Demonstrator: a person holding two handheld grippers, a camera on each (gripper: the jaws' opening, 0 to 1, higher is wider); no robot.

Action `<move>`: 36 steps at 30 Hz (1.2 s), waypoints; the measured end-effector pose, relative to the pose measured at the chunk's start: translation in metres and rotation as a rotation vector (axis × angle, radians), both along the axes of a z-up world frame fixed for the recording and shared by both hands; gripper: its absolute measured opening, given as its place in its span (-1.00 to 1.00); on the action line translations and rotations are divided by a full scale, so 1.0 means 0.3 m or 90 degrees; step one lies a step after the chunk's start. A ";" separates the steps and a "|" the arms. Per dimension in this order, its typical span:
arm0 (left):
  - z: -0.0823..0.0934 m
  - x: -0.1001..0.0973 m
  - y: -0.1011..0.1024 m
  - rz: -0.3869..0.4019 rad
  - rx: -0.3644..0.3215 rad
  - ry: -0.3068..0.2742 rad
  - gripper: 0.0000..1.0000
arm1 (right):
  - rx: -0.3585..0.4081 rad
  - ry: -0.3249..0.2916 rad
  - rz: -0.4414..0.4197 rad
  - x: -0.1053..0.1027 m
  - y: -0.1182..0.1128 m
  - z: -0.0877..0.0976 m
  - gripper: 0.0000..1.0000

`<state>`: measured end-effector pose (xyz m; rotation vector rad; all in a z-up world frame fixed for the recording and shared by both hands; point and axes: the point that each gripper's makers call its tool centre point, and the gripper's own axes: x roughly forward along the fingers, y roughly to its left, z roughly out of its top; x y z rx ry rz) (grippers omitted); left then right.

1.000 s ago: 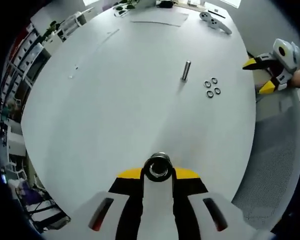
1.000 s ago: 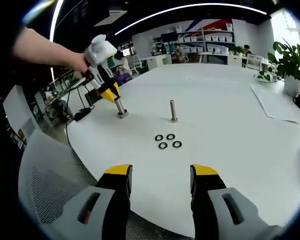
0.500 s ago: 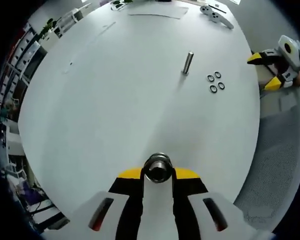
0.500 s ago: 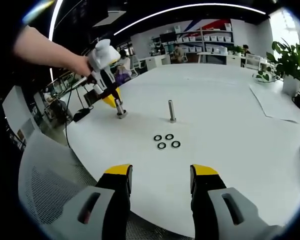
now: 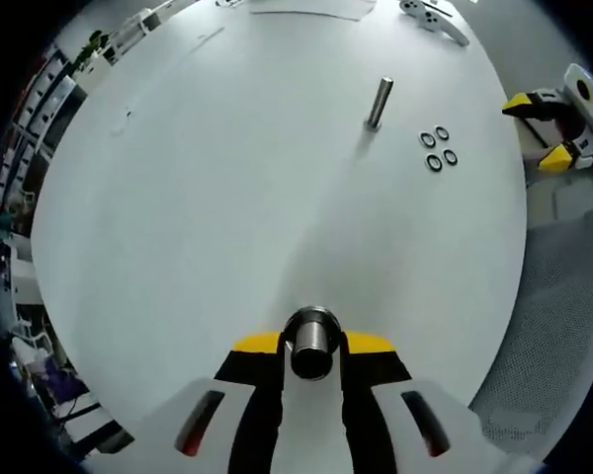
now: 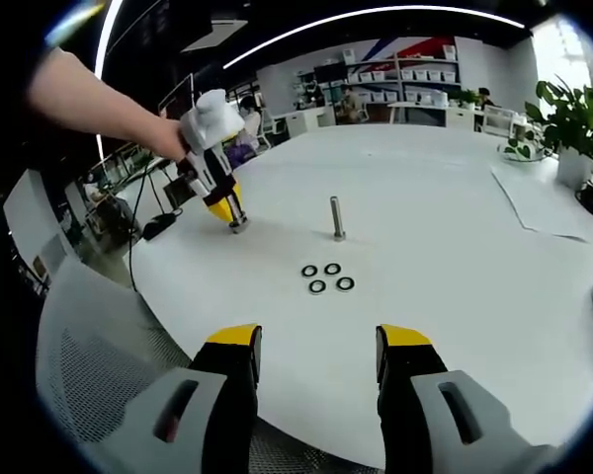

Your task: Place the washer onto the threaded stud by aligning its center hole with the stud, sliding it down to the base, and recovering from edge contact or off-axis alignment until the washer reaches the visible bottom stop.

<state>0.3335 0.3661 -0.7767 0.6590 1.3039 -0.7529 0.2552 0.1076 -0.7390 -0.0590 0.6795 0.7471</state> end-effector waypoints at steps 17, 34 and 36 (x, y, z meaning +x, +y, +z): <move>-0.020 -0.004 0.008 0.048 -0.012 0.021 -0.59 | -0.001 0.000 -0.001 0.001 -0.001 0.000 -0.02; 0.007 -0.028 0.040 0.131 -0.035 -0.013 -0.39 | -0.003 0.001 0.011 -0.005 0.008 -0.002 -0.02; 0.018 -0.028 0.043 0.139 -0.041 -0.027 -0.39 | -0.004 0.001 0.013 -0.007 0.010 -0.003 -0.03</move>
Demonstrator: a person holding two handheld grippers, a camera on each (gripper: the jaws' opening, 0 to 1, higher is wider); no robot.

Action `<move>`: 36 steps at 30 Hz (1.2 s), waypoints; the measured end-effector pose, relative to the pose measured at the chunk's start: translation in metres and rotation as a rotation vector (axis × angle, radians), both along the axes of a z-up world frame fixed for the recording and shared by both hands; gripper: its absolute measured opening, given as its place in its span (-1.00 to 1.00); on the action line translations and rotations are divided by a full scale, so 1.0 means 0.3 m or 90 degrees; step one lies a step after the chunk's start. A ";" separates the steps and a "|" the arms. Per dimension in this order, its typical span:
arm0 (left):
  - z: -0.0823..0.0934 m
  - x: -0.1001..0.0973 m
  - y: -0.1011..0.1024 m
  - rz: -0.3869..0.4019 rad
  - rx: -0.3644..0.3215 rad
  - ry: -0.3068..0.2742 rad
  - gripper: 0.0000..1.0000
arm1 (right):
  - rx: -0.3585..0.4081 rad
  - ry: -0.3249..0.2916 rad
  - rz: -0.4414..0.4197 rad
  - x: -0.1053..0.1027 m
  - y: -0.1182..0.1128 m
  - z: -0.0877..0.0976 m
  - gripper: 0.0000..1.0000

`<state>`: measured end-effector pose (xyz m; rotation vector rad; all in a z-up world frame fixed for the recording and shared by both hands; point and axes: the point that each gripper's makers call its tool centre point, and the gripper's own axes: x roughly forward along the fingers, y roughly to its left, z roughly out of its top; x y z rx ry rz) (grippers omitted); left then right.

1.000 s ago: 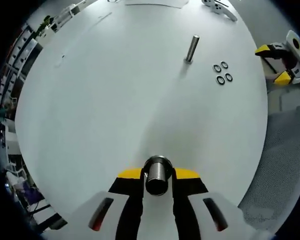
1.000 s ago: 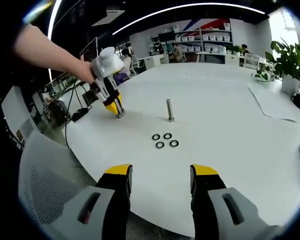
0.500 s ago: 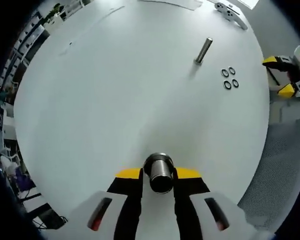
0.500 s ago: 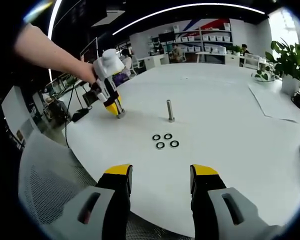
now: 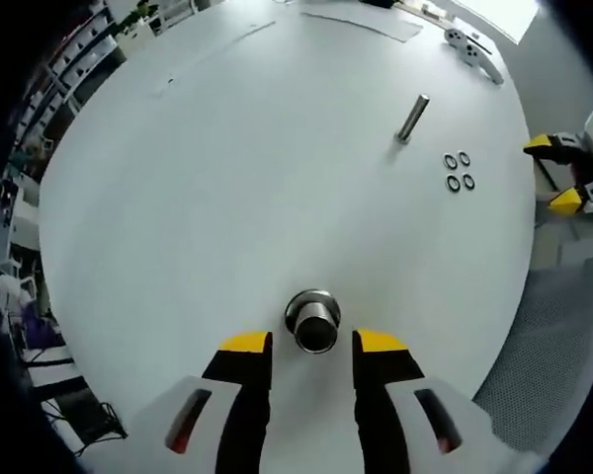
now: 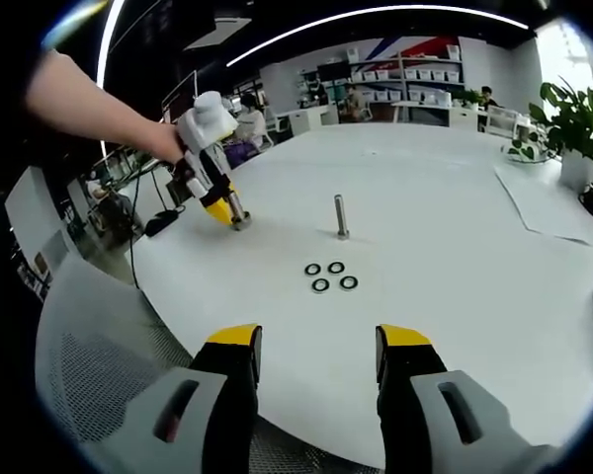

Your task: Place the washer onto the threaded stud by aligning its center hole with the stud, sliding it down to the base, and recovering from edge contact or off-axis alignment until the washer reaches the visible bottom stop.

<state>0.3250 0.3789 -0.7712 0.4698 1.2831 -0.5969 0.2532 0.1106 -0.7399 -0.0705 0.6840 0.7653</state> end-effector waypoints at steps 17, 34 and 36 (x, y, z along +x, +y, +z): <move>0.078 -0.115 -0.021 0.169 -0.104 -0.113 -0.35 | 0.005 0.004 0.004 -0.004 0.005 0.001 -0.04; 0.101 -0.315 -0.033 0.265 -0.176 -0.167 -0.35 | -0.016 0.009 0.026 -0.021 0.016 -0.013 -0.04; 0.107 -0.325 -0.033 0.272 -0.183 -0.176 -0.35 | -0.019 0.006 0.021 -0.016 0.009 -0.014 -0.03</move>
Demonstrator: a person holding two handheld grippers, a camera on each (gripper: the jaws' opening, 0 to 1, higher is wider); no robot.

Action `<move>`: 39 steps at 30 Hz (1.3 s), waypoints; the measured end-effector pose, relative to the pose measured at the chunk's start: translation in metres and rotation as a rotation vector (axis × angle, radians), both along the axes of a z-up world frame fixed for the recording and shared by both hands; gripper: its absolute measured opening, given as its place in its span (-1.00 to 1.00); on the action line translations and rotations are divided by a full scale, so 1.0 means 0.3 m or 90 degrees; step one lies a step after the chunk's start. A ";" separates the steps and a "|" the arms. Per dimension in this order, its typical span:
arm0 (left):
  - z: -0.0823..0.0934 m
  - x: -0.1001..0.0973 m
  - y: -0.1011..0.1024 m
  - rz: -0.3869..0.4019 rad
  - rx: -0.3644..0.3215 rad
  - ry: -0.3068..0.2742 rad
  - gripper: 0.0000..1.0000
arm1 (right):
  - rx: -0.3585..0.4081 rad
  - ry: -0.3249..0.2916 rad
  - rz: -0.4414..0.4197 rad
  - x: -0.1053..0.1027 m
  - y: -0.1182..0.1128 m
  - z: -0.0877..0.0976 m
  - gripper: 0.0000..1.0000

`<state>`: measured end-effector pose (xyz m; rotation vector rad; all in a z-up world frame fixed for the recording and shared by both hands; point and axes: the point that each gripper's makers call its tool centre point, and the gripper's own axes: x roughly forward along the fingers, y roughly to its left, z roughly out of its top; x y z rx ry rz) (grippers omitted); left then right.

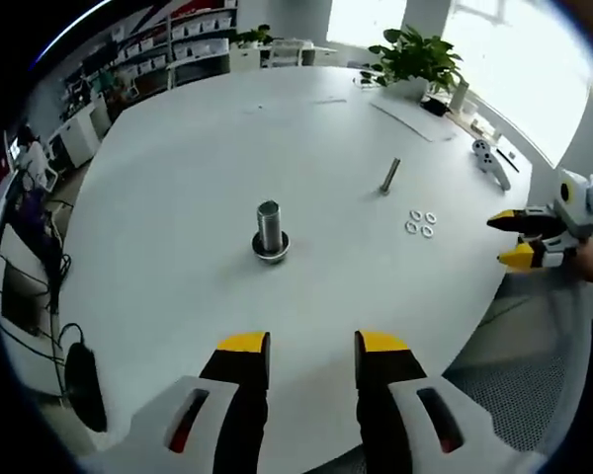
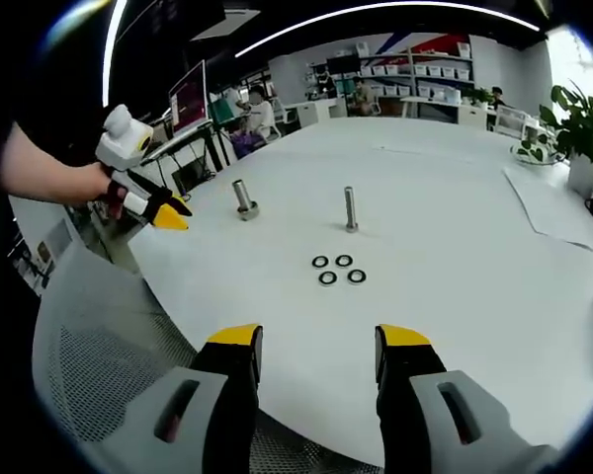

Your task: Place the washer onto the threaded stud by aligning its center hole with the stud, sliding it down to the base, and recovering from edge contact or off-axis alignment until the washer reaches the visible bottom stop.

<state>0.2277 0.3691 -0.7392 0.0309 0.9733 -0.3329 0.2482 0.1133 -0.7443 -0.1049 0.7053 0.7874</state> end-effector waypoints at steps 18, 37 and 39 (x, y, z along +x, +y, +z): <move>0.071 -0.018 -0.065 -0.012 -0.052 -0.099 -0.36 | -0.045 0.007 0.007 -0.006 -0.017 -0.030 -0.02; 0.098 -0.080 -0.065 -0.008 -0.090 -0.139 -0.35 | -0.091 0.006 0.022 -0.015 -0.028 -0.050 -0.01; 0.097 -0.087 -0.070 -0.008 -0.093 -0.137 -0.36 | -0.094 0.006 0.022 -0.015 -0.030 -0.052 -0.01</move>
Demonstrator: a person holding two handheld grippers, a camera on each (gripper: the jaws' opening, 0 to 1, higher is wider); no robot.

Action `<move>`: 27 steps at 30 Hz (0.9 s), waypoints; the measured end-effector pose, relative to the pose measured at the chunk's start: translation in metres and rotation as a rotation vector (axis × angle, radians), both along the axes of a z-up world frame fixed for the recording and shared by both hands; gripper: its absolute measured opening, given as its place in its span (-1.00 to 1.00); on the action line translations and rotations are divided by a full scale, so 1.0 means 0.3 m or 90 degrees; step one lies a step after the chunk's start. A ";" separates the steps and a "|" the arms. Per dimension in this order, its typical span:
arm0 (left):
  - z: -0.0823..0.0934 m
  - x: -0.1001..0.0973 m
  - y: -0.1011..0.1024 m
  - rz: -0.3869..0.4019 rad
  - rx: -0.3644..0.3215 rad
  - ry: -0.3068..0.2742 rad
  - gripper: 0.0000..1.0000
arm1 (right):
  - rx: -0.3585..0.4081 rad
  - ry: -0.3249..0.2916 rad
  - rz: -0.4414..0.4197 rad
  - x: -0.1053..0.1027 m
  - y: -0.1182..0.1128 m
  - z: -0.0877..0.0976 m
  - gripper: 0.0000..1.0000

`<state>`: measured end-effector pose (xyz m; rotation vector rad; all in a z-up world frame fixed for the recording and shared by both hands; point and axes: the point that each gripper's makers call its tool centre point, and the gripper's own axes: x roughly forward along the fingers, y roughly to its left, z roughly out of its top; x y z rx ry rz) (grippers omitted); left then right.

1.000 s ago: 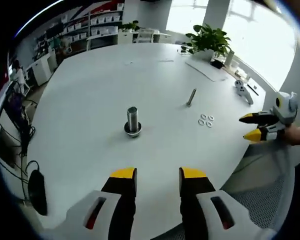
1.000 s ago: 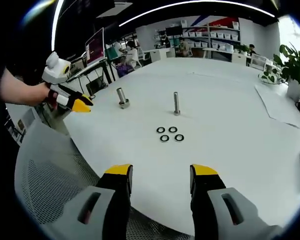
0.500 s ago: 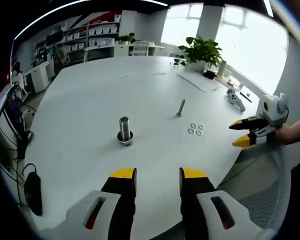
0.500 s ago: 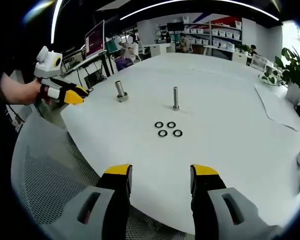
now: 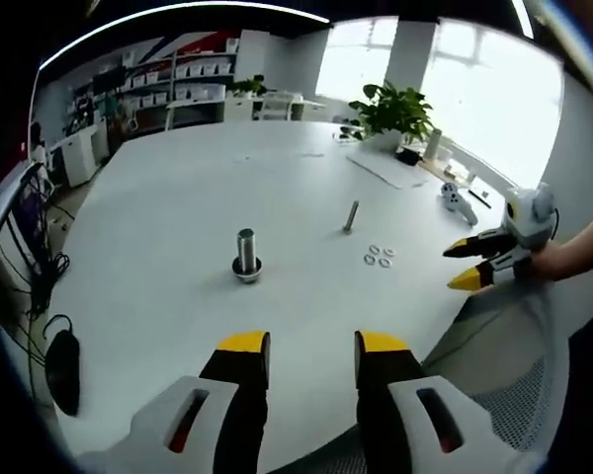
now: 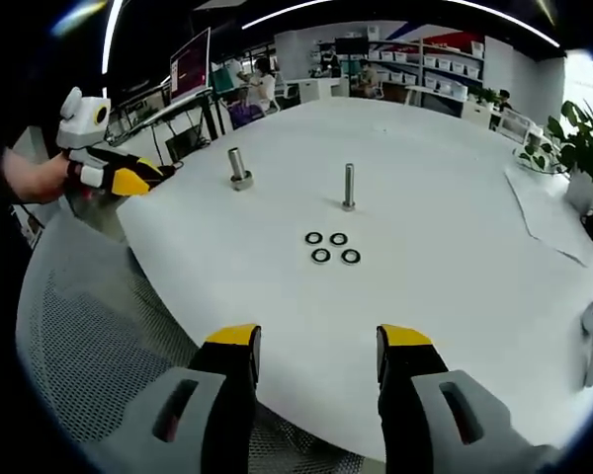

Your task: Place the washer onto the threaded stud by aligning its center hole with the stud, sliding it down to the base, and recovering from edge contact or off-axis alignment until the washer reaches the visible bottom stop.

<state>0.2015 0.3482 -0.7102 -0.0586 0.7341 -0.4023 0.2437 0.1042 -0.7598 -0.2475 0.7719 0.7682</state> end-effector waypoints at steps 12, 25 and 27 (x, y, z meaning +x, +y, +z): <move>-0.016 -0.056 -0.027 -0.009 -0.016 -0.003 -0.35 | -0.030 -0.001 0.007 -0.005 -0.003 -0.010 -0.01; -0.021 -0.064 0.014 0.036 -0.020 -0.021 -0.33 | -0.045 0.008 0.021 -0.014 0.001 -0.027 -0.01; -0.020 -0.063 0.020 0.042 -0.020 -0.026 -0.32 | -0.049 0.009 0.022 -0.016 0.000 -0.027 -0.01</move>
